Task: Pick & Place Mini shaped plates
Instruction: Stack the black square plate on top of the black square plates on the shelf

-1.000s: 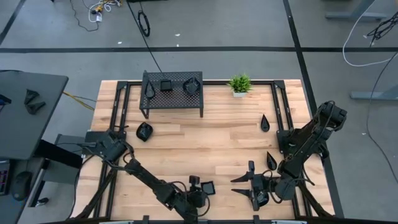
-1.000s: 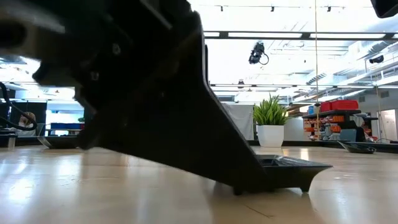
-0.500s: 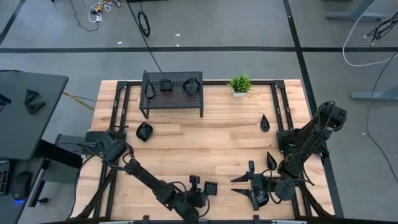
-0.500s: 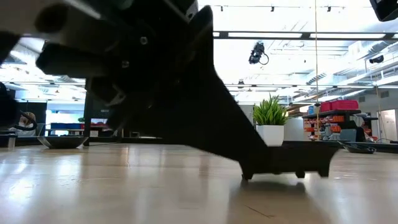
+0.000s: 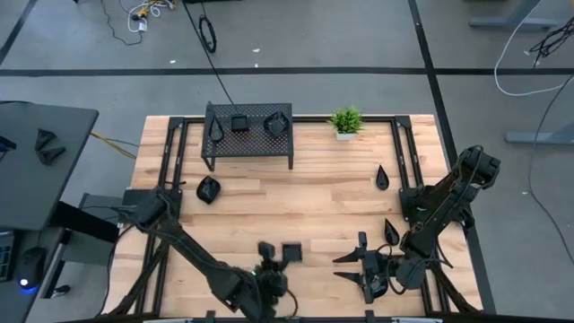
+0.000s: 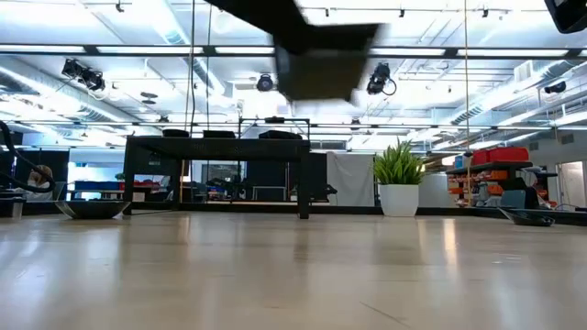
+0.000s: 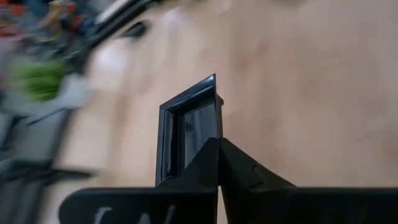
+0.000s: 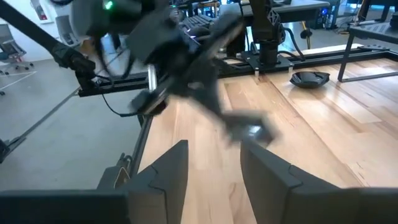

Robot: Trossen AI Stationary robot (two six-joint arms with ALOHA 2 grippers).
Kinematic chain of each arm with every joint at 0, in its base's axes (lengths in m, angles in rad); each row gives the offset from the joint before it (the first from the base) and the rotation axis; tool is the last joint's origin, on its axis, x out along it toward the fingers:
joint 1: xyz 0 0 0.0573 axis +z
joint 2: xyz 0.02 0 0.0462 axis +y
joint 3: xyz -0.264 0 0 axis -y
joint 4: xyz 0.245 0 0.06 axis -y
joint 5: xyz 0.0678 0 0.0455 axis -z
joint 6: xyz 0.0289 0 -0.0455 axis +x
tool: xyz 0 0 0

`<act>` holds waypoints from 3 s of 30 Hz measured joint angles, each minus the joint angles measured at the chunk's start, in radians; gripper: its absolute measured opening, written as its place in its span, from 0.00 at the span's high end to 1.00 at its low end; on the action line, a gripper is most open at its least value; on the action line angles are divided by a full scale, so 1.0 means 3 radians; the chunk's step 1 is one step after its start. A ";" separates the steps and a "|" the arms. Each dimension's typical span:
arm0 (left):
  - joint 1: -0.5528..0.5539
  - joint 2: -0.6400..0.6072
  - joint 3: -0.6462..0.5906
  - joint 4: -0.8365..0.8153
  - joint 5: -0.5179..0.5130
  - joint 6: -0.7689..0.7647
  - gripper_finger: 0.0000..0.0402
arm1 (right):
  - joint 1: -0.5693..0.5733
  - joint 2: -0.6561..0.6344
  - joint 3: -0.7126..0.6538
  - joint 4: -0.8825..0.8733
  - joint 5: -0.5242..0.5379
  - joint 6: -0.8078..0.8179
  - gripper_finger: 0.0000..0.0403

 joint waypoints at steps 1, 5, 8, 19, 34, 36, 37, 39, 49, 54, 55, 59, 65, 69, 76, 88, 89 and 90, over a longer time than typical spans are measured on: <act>0.0016 -0.0082 0.0000 -0.0239 -0.0083 -0.0059 0.99 | 0.0000 0.0000 0.0000 -0.0006 -0.0001 0.0000 0.63; 0.0158 -0.0417 0.0001 -0.1286 -0.0296 -0.0344 0.99 | -0.0003 0.0000 0.0000 -0.0089 0.0001 0.0000 0.63; 0.0340 -0.0659 -0.0021 -0.1996 -0.0433 -0.0439 1.00 | -0.0025 0.0000 0.0000 -0.0187 0.0027 -0.0071 0.63; 0.1761 -0.2324 -0.1361 -0.1466 -0.0077 0.0697 1.00 | -0.0623 0.0001 0.0003 -0.0535 0.0089 -0.0735 0.63; 0.3585 -0.3132 -0.2459 0.0974 0.1443 0.3813 1.00 | -0.1745 0.0001 0.0000 -0.0674 -0.0564 -0.1137 0.63; 0.3717 -0.3130 -0.2461 0.0982 0.1526 0.3861 1.00 | -0.1835 0.0001 0.0000 -0.0666 -0.0604 -0.1133 0.63; 0.3769 -0.3130 -0.2459 0.0981 0.1550 0.3861 1.00 | -0.1867 0.0001 0.0000 -0.0669 -0.0615 -0.1135 0.63; 0.3865 -0.3130 -0.2460 0.0930 0.1601 0.3866 1.00 | -0.1915 0.0001 0.0000 -0.0668 -0.0616 -0.1152 0.63; 0.4212 -0.3130 -0.2460 0.0878 0.2240 0.3885 1.00 | -0.2029 0.0001 -0.0001 -0.0475 -0.0614 -0.1277 0.63; 0.4399 -0.3129 -0.2460 0.0797 0.2512 0.3886 1.00 | -0.2135 0.0001 -0.0001 -0.0120 -0.0605 -0.1326 0.63; 0.4443 -0.3129 -0.2461 0.0799 0.2513 0.3879 1.00 | -0.2155 0.0001 -0.0001 -0.0061 -0.0605 -0.1332 0.63; 0.4618 -0.3129 -0.2460 0.0791 0.2571 0.3784 1.00 | -0.2205 0.0001 -0.0001 0.0043 -0.0606 -0.1334 0.63; 0.4700 -0.3128 -0.2461 0.0703 0.2920 0.3720 1.00 | -0.2214 0.0001 -0.0001 0.0043 -0.0612 -0.1307 0.63; 0.4703 -0.3128 -0.2460 0.0703 0.2913 0.3710 1.00 | -0.2213 0.0001 -0.0001 0.0043 -0.0615 -0.1258 0.63; 0.4700 -0.3128 -0.2461 0.0704 0.2907 0.3709 0.99 | -0.2213 0.0001 -0.0001 0.0043 -0.0615 -0.1234 0.63; 0.4700 -0.3118 -0.2461 0.0820 0.2919 0.3947 0.99 | -0.2213 0.0001 -0.0003 0.0060 -0.0616 -0.1298 0.63; 0.4700 -0.3097 -0.2460 0.0844 0.2920 0.3961 0.99 | -0.2213 0.0001 -0.0003 0.0076 -0.0615 -0.1300 0.63; 0.4701 -0.3069 -0.2459 0.0858 0.2929 0.3970 0.99 | -0.2213 0.0001 -0.0003 0.0092 -0.0615 -0.1311 0.63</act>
